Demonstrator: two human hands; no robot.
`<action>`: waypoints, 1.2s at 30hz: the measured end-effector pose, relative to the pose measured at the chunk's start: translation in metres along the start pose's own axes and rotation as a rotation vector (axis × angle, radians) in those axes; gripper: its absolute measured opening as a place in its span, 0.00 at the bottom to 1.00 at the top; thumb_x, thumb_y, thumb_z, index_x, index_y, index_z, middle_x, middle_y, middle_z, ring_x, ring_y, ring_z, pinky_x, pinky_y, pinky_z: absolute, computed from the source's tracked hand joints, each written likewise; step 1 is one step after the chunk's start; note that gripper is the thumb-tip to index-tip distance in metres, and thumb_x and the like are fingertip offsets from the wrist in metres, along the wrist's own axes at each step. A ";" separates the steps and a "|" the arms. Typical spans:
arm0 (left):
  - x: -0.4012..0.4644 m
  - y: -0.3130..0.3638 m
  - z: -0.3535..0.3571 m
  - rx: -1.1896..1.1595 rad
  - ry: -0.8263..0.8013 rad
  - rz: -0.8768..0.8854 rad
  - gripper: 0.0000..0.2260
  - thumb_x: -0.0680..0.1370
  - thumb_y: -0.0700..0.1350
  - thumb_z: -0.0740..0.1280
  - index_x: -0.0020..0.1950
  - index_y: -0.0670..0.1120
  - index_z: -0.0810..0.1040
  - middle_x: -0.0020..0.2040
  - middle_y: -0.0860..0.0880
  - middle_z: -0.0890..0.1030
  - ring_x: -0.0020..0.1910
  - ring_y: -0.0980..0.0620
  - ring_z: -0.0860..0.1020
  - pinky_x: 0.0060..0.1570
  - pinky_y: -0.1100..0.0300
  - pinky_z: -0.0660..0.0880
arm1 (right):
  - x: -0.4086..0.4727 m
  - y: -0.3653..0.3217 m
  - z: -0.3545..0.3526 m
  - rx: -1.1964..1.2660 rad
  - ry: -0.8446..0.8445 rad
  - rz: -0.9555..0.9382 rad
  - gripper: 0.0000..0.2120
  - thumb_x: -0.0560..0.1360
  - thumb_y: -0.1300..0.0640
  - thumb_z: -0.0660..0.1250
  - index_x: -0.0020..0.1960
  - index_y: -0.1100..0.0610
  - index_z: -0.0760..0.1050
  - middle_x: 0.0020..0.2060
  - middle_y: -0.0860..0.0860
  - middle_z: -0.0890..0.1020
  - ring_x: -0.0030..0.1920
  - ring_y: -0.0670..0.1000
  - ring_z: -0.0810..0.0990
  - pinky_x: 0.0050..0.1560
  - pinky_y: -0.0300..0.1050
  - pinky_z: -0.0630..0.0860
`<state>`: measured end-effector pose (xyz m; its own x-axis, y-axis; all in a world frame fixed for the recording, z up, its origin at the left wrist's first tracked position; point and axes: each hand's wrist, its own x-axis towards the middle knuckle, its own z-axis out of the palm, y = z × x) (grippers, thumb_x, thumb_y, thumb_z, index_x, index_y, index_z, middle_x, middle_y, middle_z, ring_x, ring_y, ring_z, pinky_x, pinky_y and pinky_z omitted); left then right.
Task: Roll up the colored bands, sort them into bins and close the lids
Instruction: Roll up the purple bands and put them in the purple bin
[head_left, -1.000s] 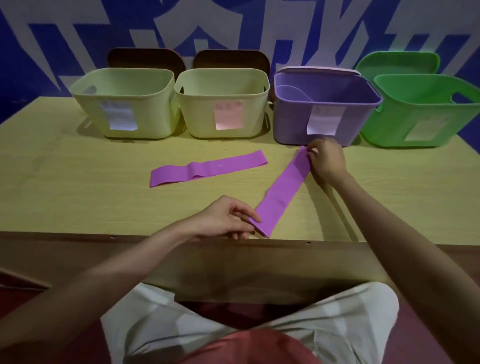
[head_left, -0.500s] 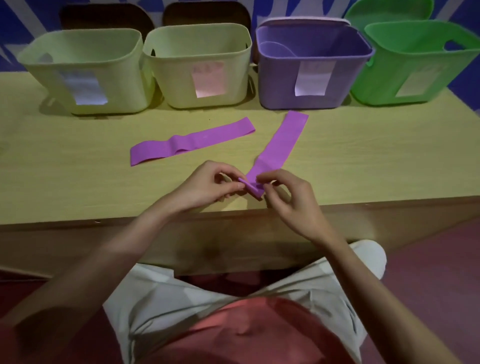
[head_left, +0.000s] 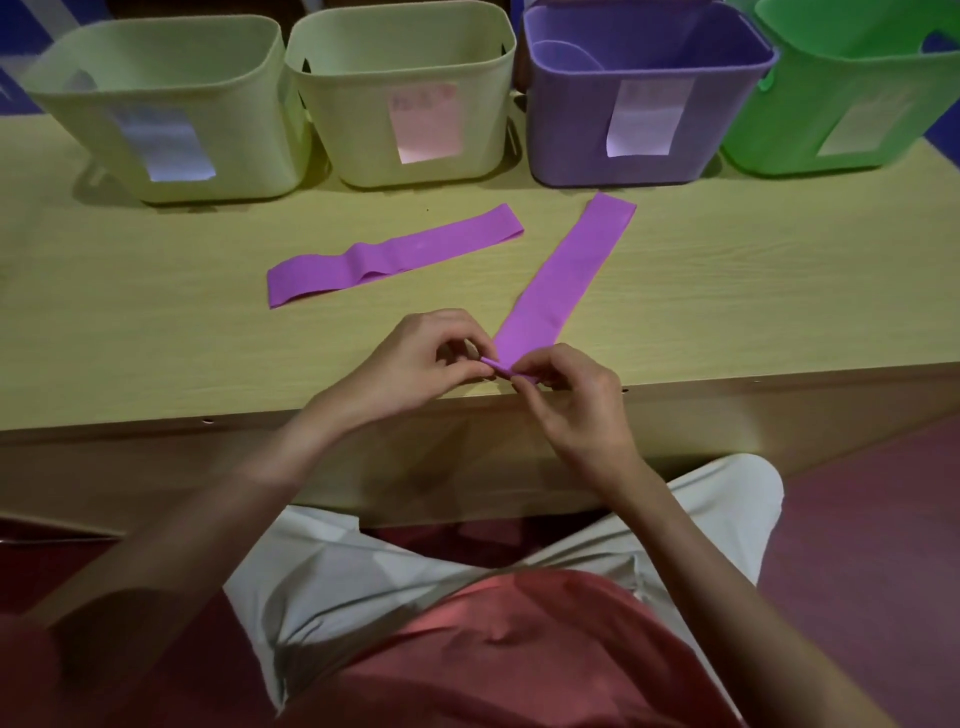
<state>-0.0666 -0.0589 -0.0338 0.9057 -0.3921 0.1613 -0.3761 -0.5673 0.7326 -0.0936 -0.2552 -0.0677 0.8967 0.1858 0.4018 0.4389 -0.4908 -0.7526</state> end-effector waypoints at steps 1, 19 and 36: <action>0.000 -0.001 0.001 -0.007 0.009 -0.015 0.05 0.72 0.38 0.74 0.47 0.43 0.82 0.42 0.51 0.82 0.38 0.53 0.79 0.36 0.60 0.72 | 0.000 -0.001 0.000 -0.025 0.024 -0.003 0.04 0.72 0.64 0.71 0.46 0.58 0.80 0.40 0.49 0.82 0.39 0.45 0.79 0.42 0.48 0.77; -0.013 -0.012 0.006 0.294 0.050 0.178 0.09 0.77 0.48 0.67 0.50 0.44 0.84 0.45 0.51 0.79 0.40 0.54 0.77 0.39 0.58 0.73 | -0.011 -0.006 0.013 -0.243 0.137 -0.051 0.03 0.70 0.63 0.73 0.44 0.60 0.82 0.40 0.53 0.78 0.42 0.56 0.75 0.42 0.47 0.71; -0.015 -0.012 0.007 0.400 0.080 0.322 0.07 0.78 0.44 0.69 0.52 0.42 0.82 0.49 0.48 0.79 0.47 0.49 0.75 0.44 0.52 0.74 | -0.004 -0.005 0.004 -0.292 -0.012 -0.124 0.03 0.73 0.63 0.71 0.45 0.61 0.83 0.37 0.54 0.75 0.39 0.55 0.71 0.40 0.41 0.64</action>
<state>-0.0776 -0.0516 -0.0500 0.7381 -0.5447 0.3981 -0.6692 -0.6659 0.3297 -0.0996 -0.2503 -0.0678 0.8387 0.2691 0.4734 0.5117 -0.6869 -0.5161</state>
